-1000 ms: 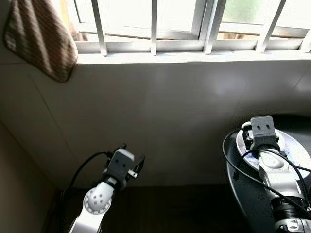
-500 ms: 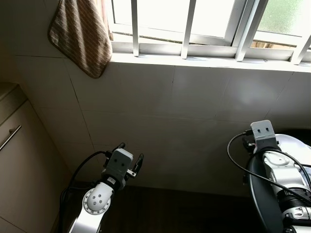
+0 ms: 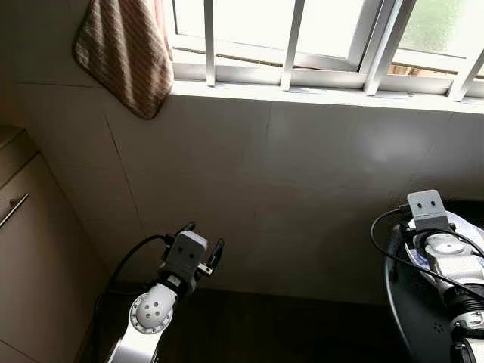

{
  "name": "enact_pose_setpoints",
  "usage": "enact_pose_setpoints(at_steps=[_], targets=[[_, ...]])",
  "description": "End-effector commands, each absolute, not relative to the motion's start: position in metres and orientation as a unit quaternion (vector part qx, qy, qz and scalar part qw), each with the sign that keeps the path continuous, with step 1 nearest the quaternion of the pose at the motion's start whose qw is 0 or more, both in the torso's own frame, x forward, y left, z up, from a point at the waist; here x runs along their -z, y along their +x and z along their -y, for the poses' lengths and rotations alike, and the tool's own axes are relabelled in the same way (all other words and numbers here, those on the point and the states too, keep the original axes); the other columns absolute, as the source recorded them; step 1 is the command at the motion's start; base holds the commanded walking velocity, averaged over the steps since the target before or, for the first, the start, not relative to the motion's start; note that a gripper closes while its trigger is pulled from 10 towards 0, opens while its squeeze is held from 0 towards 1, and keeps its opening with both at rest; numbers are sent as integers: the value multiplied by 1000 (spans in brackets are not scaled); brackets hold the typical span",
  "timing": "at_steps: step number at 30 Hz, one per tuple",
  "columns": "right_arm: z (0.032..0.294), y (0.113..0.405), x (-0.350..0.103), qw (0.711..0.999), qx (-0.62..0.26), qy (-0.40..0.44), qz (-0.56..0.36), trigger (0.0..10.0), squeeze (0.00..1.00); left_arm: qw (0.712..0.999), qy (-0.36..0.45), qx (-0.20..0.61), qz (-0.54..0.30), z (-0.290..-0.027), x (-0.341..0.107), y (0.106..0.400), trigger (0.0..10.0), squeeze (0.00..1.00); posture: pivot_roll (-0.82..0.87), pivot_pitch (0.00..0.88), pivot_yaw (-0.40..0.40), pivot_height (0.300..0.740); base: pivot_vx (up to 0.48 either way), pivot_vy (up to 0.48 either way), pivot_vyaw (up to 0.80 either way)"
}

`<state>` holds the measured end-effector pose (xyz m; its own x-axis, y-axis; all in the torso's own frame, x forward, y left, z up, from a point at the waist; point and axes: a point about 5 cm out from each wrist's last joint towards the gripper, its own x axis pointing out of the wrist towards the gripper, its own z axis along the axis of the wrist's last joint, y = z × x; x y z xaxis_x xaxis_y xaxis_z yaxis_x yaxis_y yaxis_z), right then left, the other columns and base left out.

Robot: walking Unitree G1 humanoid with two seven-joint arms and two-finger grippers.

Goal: Kitchen organization

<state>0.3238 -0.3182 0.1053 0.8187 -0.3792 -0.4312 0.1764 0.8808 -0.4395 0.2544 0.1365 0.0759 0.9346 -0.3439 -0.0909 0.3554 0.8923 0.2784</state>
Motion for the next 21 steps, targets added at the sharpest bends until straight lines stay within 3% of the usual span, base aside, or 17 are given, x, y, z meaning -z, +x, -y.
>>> enact_pose_setpoints(at_steps=[1, 21], targets=[[327, 322, -108, 932, 159, -184, -270, 10000, 0, 972, 145, 184, -22, -134, -74, 255, 10000, 0, -14, 0, -20, 740, 0, 0, 0], [348, 303, -90, 918, 189, -129, -325, 10000, 0, 972, 143, 183, -25, -133, -72, 254, 10000, 0, -12, 0, -23, 740, 0, 0, 0]])
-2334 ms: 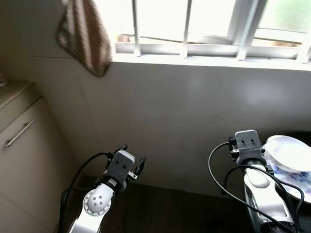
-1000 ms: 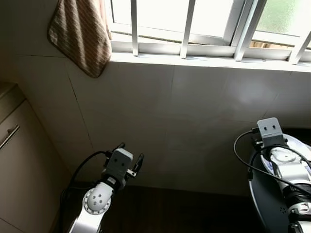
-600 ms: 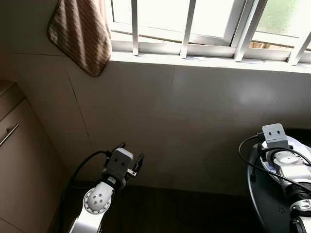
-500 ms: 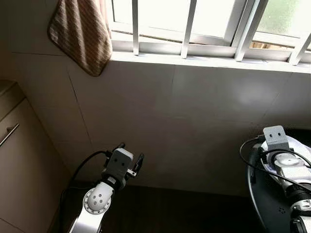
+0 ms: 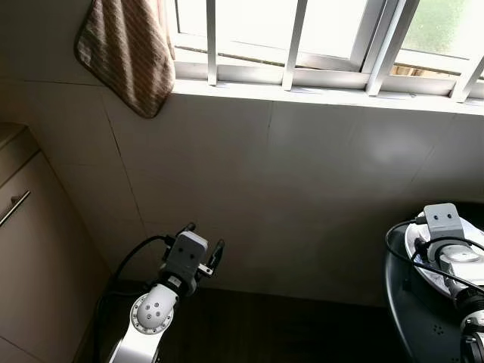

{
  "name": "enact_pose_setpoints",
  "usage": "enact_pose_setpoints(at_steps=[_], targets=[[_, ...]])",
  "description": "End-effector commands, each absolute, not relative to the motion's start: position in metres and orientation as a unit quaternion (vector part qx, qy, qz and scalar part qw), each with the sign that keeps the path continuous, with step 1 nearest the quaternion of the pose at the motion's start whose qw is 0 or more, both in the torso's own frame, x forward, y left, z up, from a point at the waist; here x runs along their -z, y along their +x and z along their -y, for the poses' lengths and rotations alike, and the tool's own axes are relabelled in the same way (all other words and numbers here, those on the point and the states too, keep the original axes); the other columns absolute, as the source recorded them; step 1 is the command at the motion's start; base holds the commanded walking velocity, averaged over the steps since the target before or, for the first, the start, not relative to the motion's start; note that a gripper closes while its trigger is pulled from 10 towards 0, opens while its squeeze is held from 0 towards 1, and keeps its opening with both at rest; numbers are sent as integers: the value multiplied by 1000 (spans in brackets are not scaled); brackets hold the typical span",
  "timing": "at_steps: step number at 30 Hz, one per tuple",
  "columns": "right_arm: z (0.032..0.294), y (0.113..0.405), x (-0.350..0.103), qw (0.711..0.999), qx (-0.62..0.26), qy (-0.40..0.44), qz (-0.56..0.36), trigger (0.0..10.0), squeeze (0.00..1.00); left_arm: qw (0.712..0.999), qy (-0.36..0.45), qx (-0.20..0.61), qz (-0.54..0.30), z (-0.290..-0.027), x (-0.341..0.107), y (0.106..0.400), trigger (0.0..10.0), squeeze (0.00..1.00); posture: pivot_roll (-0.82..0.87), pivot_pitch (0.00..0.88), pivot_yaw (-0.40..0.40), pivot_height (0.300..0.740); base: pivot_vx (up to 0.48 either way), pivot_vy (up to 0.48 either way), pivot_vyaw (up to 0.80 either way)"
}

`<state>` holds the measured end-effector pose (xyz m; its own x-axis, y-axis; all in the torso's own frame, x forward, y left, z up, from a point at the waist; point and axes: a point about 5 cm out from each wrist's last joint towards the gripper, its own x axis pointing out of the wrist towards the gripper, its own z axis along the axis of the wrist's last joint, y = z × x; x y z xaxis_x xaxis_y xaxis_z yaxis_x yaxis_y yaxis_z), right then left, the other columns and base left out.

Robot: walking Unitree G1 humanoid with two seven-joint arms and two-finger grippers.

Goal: Kitchen organization

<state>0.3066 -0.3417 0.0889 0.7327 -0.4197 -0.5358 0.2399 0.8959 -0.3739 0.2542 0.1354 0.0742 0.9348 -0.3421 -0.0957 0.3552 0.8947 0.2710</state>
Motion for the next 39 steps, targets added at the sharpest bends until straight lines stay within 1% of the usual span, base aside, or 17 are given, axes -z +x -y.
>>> enact_pose_setpoints(at_steps=[1, 6, 7, 8, 9, 10, 11, 17, 19, 24, 27, 29, 33, 34, 36, 37, 39], targets=[[348, 302, -88, 917, 185, -127, -329, 10000, 0, 972, 143, 183, -25, -133, -72, 254, 10000, 0, -12, 0, -24, 740, 0, 0, 0], [352, 296, -81, 912, 178, -129, -345, 10000, 0, 973, 141, 183, -25, -133, -72, 255, 10000, 0, -14, 0, -23, 740, 0, 0, 0], [354, 294, -80, 911, 179, -128, -348, 9490, 0, 973, 141, 183, -25, -133, -72, 255, 10000, 0, -13, 0, -24, 740, 0, 0, 0], [355, 293, -79, 911, 178, -127, -350, 3765, 0, 973, 140, 182, -25, -133, -72, 255, 10000, 0, -12, 0, -24, 740, 0, 0, 0], [356, 292, -79, 911, 176, -128, -351, 1804, 0, 973, 140, 182, -25, -133, -73, 255, 10000, 0, -12, 0, -24, 740, 0, 0, 0], [356, 291, -79, 911, 175, -129, -351, 1804, 0, 973, 140, 181, -25, -133, -73, 255, 10000, 0, -12, 0, -24, 740, 0, 0, 0], [357, 292, -79, 912, 172, -134, -348, 0, 0, 973, 140, 181, -25, -134, -73, 255, 10000, 0, -11, 0, -25, 740, 0, 0, 0], [355, 292, -78, 905, 150, -192, -349, 0, 0, 974, 138, 178, -26, -135, -73, 256, 10000, 0, -13, 0, -24, 740, 0, 0, 0], [354, 292, -77, 904, 148, -195, -350, 0, 0, 974, 138, 178, -26, -135, -73, 256, 10000, 0, -11, 0, -24, 740, 0, 0, 0], [350, 293, -74, 893, 120, -257, -349, 0, 0, 974, 138, 177, -27, -136, -73, 257, 10000, 0, -11, 0, -22, 740, 0, 0, 0], [348, 293, -74, 891, 115, -269, -346, 0, 0, 974, 138, 177, -27, -136, -73, 257, 10000, 0, -11, 0, -22, 740, 0, 0, 0], [345, 297, -77, 881, 111, -326, -324, 0, 0, 974, 136, 176, -28, -137, -73, 257, 10000, 0, -10, 0, -22, 740, 0, 0, 0], [344, 300, -82, 875, 118, -359, -304, 0, 0, 974, 136, 176, -28, -137, -73, 257, 10000, 0, -8, 0, -21, 740, 0, 0, 0], [343, 304, -89, 871, 132, -385, -275, 0, 0, 975, 136, 176, -27, -137, -73, 257, 10000, 0, -8, 0, -21, 740, 0, 0, 0], [342, 306, -93, 869, 139, -395, -262, 0, 0, 975, 136, 176, -27, -137, -73, 257, 10000, 0, -9, 0, -21, 740, 0, 0, 0], [334, 314, -102, 871, 150, -415, -217, 0, 0, 975, 135, 175, -27, -137, -73, 257, 10000, 0, -10, 0, -19, 740, 0, 0, 0], [326, 318, -107, 875, 157, -420, -182, 0, 0, 975, 134, 175, -27, -138, -73, 257, 10000, 0, -13, 0, -19, 740, 0, 0, 0]])
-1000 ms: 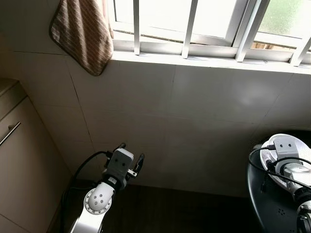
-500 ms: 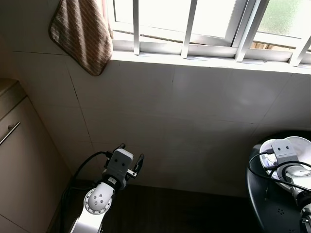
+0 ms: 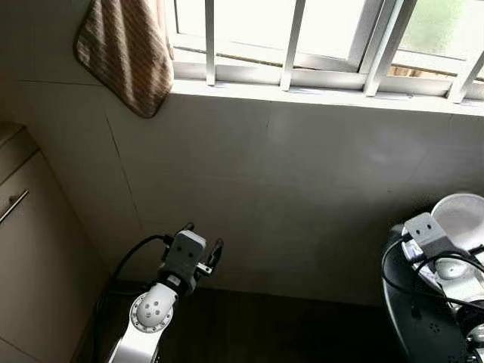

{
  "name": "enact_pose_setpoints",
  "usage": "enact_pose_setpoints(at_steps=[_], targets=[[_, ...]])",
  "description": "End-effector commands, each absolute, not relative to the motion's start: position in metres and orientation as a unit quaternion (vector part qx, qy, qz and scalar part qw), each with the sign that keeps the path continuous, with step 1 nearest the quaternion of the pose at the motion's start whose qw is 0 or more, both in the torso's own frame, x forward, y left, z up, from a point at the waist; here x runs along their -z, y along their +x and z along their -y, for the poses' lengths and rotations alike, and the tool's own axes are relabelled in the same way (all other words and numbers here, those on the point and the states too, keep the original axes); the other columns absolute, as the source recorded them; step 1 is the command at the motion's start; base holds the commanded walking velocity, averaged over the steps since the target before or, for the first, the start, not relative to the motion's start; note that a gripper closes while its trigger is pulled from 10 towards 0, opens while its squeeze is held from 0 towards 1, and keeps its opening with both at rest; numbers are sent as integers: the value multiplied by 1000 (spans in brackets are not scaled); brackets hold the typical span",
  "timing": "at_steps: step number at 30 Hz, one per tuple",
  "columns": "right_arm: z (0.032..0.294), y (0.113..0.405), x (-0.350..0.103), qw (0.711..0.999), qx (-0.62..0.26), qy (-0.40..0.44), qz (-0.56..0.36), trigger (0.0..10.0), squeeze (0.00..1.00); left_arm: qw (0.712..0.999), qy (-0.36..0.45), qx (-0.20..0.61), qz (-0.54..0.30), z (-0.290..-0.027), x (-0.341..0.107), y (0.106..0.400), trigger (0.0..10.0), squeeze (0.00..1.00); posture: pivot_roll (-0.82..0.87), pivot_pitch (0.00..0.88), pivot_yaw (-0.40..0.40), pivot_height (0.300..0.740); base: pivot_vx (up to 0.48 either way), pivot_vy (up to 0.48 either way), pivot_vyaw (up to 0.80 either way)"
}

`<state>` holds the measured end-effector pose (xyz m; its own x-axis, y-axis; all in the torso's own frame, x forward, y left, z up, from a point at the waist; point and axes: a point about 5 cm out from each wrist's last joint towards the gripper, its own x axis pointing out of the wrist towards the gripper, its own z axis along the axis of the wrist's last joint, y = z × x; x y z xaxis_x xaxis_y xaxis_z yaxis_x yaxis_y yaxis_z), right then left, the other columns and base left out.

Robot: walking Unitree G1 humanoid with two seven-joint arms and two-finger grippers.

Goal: Kitchen organization

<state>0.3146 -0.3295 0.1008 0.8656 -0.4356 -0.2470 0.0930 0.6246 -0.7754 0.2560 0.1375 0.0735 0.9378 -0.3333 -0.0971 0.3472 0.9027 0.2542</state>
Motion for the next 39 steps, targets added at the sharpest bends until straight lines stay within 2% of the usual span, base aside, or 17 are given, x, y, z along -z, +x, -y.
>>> enact_pose_setpoints(at_steps=[1, 2, 4, 8, 9, 11, 12, 13, 14, 15, 16, 21, 27, 30, 39], targets=[[324, 318, -108, 876, 157, -420, -177, 0, 0, 975, 134, 175, -26, -138, -73, 257, 10000, 0, -13, 0, -19, 740, 0, 0, 0], [309, 322, -114, 886, 159, -418, -120, 0, 0, 976, 131, 175, -25, -137, -73, 257, 10000, 0, -12, 0, -19, 740, 0, 0, 0], [299, 324, -116, 891, 152, -417, -93, 0, 0, 976, 129, 174, -24, -137, -74, 257, 10000, 0, -12, 0, -19, 740, 0, 0, 0], [251, 327, -121, 919, 72, -387, -1, 0, 0, 977, 124, 171, -20, -138, -75, 257, 10000, 0, -10, 0, -19, 740, 0, 0, 0], [251, 327, -121, 919, 72, -387, -1, 0, 0, 977, 124, 171, -20, -138, -75, 257, 10000, 0, -10, 0, -19, 740, 0, 0, 0], [208, 323, -117, 935, -33, -351, 32, 0, 0, 978, 122, 170, -19, -138, -75, 257, 10000, 0, -8, 0, -22, 740, 0, 0, 328], [208, 323, -117, 935, -33, -351, 32, 0, 0, 978, 122, 170, -19, -138, -75, 257, 10000, 0, -8, 0, -22, 740, 0, 0, 656], [173, 312, -118, 929, -125, -342, 66, 0, 0, 978, 122, 170, -19, -139, -75, 257, 10000, 0, -7, 0, -22, 740, 0, 0, 800], [154, 304, -119, 922, -177, -333, 87, 0, 0, 978, 122, 171, -19, -139, -75, 257, 10000, 0, -8, 0, -23, 740, 0, 0, 800], [154, 304, -119, 922, -177, -333, 87, 0, 0, 978, 122, 171, -19, -139, -75, 257, 10000, 0, -8, 0, -23, 740, 0, 0, 800], [142, 297, -119, 917, -214, -323, 95, 0, 0, 978, 122, 170, -19, -139, -75, 257, 10000, 0, -7, 0, -24, 740, 0, 0, 800], [133, 288, -115, 911, -250, -315, 90, 0, 0, 978, 122, 170, -19, -138, -75, 258, 10000, 0, -6, 0, -24, 740, 0, 0, 800], [135, 271, -97, 920, -267, -284, 38, 0, 0, 978, 123, 165, -13, -139, -76, 257, 10000, 0, -5, 0, -27, 740, 0, 0, 800], [137, 270, -90, 934, -248, -257, 20, 0, 0, 978, 125, 164, -12, -139, -76, 257, 10000, 0, 2, 0, -28, 740, 0, 0, 800], [136, 274, -90, 939, -235, -252, 20, 0, 0, 978, 140, 154, -4, -141, -77, 256, 10000, 0, 7, 0, -27, 740, 0, 0, 800]])
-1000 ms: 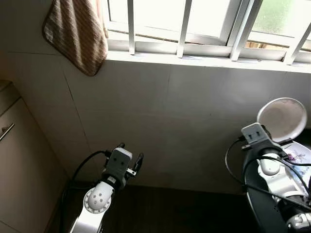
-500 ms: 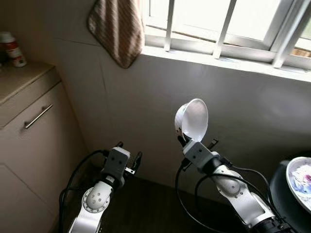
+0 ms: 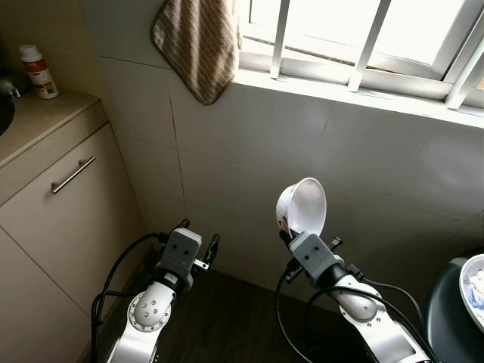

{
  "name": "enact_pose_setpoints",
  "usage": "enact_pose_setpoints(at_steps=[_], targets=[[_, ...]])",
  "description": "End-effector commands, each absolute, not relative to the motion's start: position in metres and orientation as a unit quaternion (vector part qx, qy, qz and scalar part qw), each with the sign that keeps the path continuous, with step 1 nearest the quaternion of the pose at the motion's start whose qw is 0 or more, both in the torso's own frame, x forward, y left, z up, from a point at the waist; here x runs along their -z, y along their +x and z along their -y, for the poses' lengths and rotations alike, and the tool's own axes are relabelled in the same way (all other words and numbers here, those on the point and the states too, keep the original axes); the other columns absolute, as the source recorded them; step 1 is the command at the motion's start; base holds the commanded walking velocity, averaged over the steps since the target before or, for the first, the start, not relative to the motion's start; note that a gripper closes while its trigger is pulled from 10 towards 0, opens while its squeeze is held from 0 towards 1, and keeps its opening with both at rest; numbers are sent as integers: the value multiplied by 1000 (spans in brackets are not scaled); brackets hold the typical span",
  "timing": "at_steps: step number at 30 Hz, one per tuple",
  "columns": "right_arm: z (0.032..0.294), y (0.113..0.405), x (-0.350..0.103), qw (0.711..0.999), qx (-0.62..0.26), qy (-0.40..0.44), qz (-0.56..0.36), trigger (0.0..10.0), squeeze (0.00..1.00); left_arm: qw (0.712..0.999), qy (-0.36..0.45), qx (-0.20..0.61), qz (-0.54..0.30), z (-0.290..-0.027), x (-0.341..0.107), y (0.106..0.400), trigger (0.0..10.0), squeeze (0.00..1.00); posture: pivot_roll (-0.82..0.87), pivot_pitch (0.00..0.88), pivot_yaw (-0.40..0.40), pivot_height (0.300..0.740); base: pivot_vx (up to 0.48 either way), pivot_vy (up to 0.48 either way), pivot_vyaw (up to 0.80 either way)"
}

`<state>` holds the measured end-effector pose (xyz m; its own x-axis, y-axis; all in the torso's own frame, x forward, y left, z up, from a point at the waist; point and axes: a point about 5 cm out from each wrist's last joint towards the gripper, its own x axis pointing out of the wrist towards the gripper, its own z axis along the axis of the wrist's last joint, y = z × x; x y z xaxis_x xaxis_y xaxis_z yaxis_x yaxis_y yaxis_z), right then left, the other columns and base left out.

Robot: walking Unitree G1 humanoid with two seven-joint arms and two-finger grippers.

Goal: Kitchen organization

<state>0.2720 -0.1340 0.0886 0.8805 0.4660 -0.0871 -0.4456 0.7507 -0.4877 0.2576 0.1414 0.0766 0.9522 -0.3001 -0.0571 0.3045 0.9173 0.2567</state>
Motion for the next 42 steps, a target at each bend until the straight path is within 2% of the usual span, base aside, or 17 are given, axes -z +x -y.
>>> enact_pose_setpoints(at_steps=[1, 17, 33, 42], targets=[[136, 274, -90, 939, -233, -251, 19, 0, 0, 978, 140, 154, -3, -141, -77, 256, 10000, 0, 7, 0, -27, 740, 0, 0, 800], [134, 276, -91, 943, -222, -248, 23, 0, 0, 977, 147, 152, 1, -143, -78, 257, 10000, 0, 5, 0, -16, 740, 0, 0, 800], [134, 281, -98, 942, -210, -261, 40, 0, 0, 982, 157, 92, 54, -152, -93, 260, 10000, 0, 10, 0, -22, 740, 0, 0, 800], [128, 290, -122, 944, -185, -253, 103, 0, 0, 981, 155, 72, 94, -153, -104, 263, 10000, 0, 13, 0, -23, 740, 0, 0, 800]])
